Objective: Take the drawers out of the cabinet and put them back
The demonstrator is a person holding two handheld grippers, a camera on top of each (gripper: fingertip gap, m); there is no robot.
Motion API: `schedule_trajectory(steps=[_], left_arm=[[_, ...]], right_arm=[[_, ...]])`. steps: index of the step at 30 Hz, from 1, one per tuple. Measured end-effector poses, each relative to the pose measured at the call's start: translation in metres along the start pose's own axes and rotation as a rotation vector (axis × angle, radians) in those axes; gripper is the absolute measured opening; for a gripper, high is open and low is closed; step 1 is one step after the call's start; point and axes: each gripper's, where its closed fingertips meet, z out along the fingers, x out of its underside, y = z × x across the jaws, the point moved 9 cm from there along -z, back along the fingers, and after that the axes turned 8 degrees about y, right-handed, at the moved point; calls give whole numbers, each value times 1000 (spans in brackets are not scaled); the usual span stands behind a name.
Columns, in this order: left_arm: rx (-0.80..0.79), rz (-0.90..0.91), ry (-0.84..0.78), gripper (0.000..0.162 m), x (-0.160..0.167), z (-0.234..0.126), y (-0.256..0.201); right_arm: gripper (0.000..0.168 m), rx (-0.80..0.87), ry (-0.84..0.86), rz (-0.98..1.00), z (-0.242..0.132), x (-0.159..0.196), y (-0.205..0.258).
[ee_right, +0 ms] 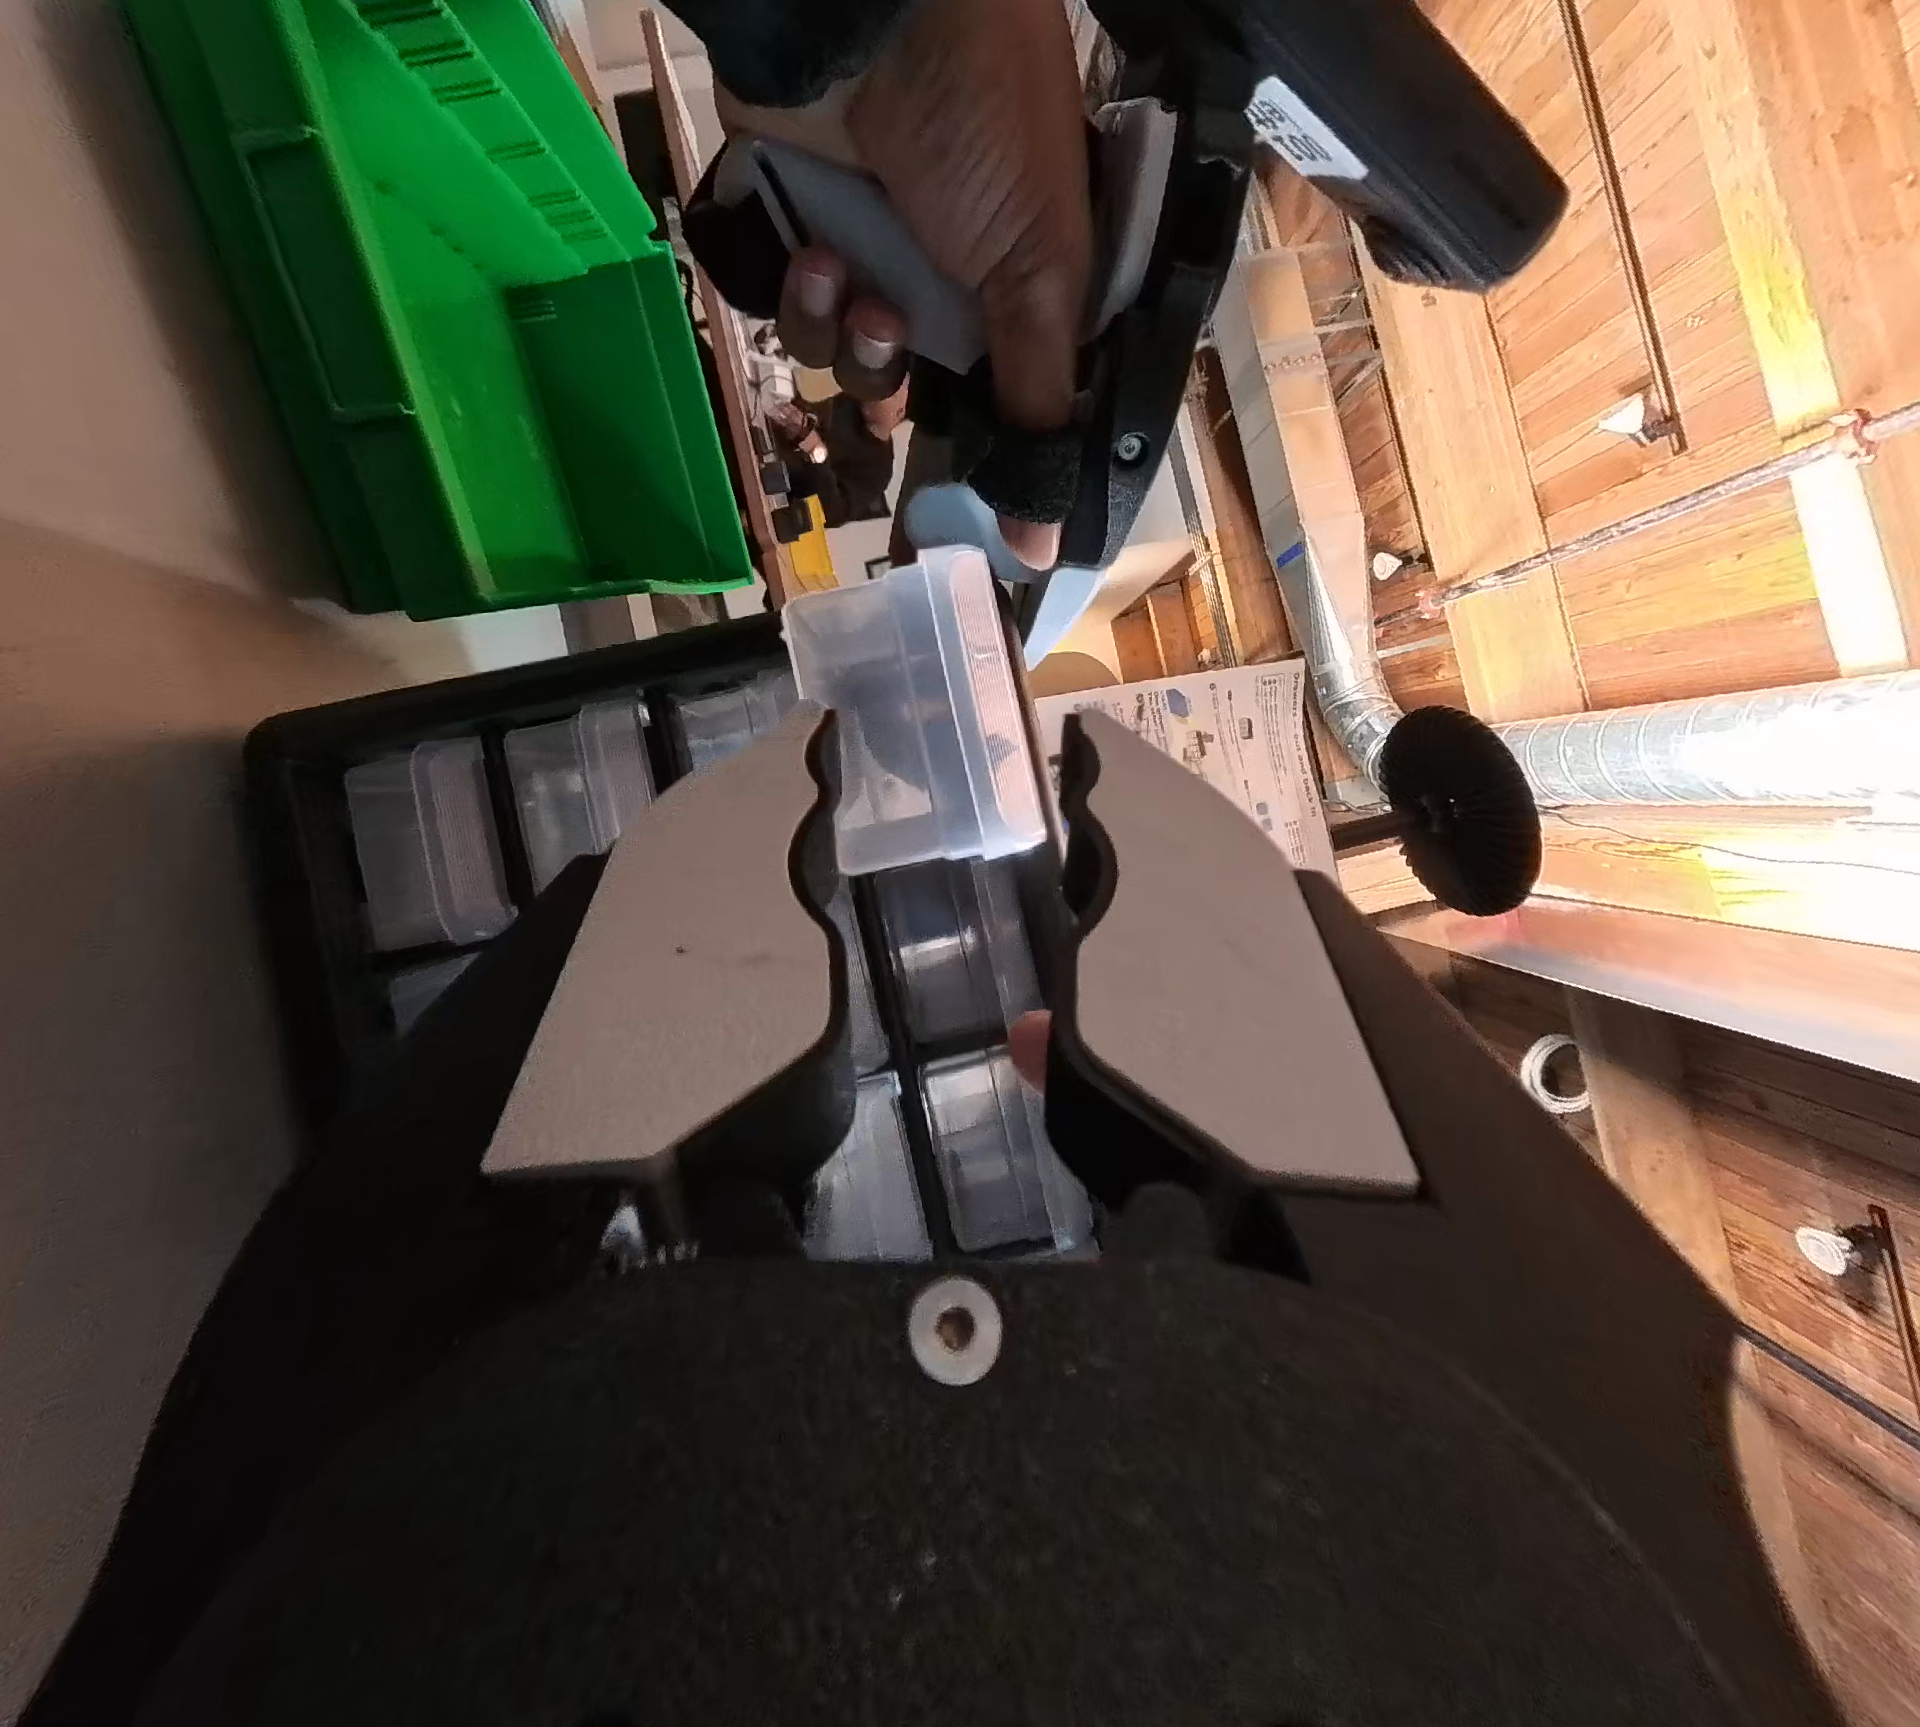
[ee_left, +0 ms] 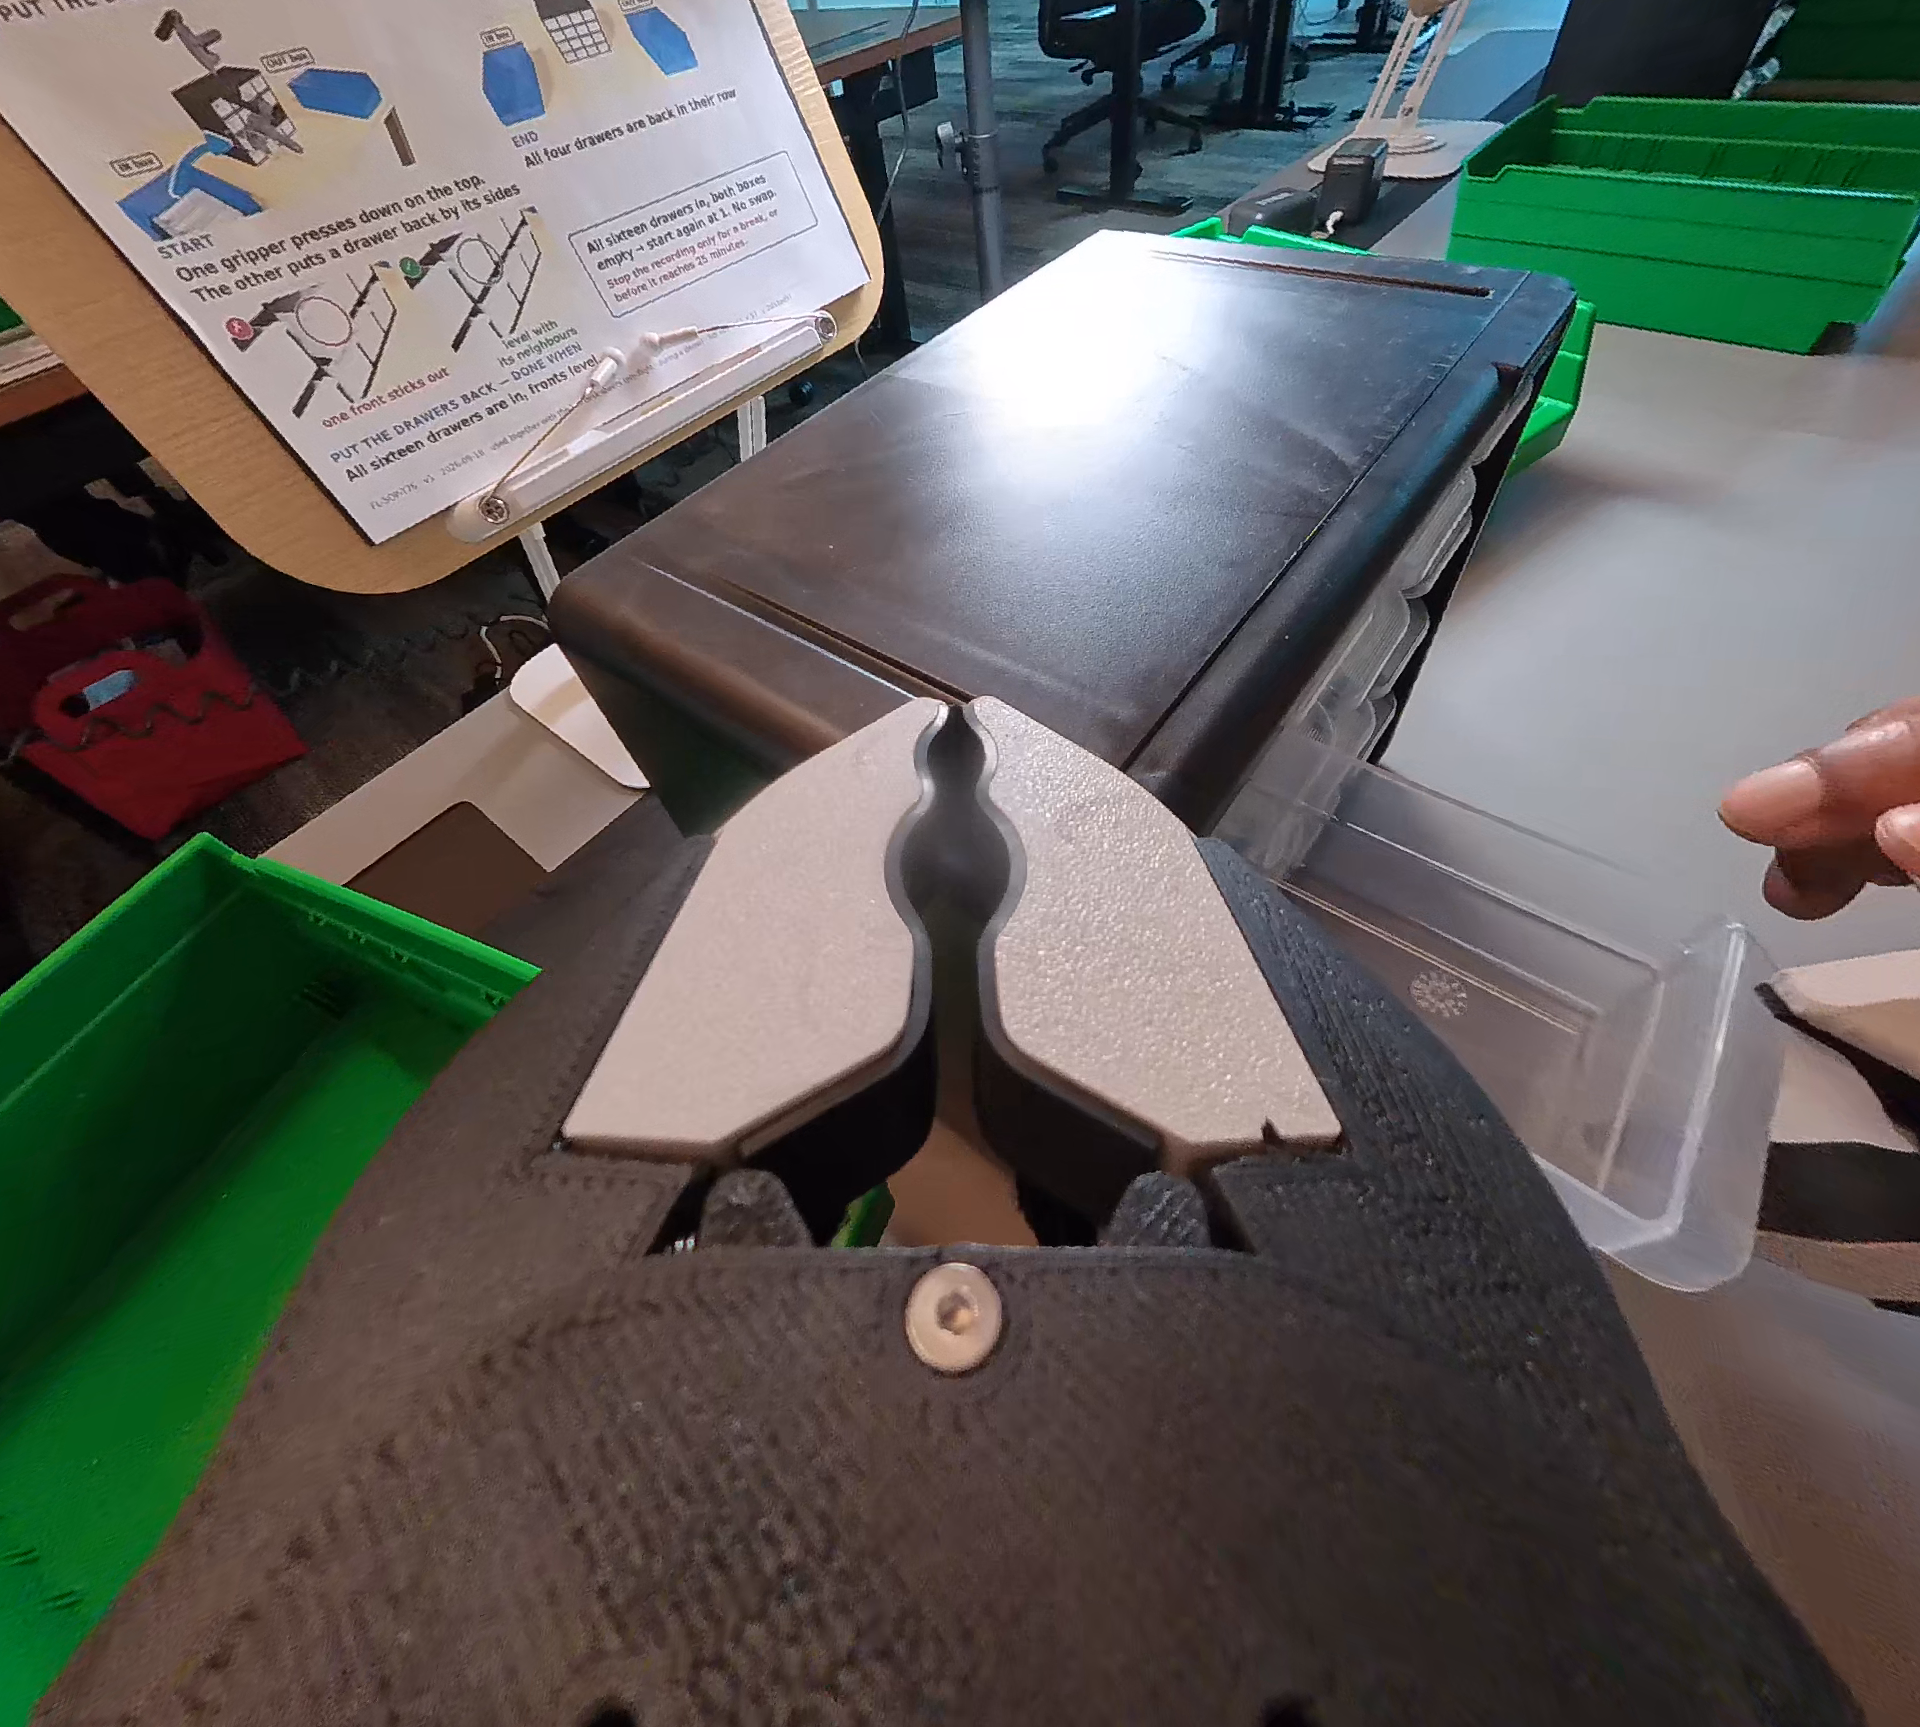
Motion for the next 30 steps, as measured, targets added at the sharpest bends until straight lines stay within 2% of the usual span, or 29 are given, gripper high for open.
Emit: schedule_trajectory(steps=[3,9,13,21,26,30], left_arm=[[5,2,2,1,0,0,0],[5,27,18,1,-2,0,-1],[22,44,36,1,-3,0,0],[84,120,103,1,-9,2,4],[128,94,71,1,-7,4,7],[87,107,68,1,-6,3,4]], right_arm=[[38,-16,36,-10,8,0,-1],[11,-19,12,-43,9,2,-8],[10,-19,-24,-77,1,0,-12],[5,54,-206,11,-44,-7,-27],[2,62,-201,56,-74,-8,-47],[2,62,-196,97,-91,-4,-79]])
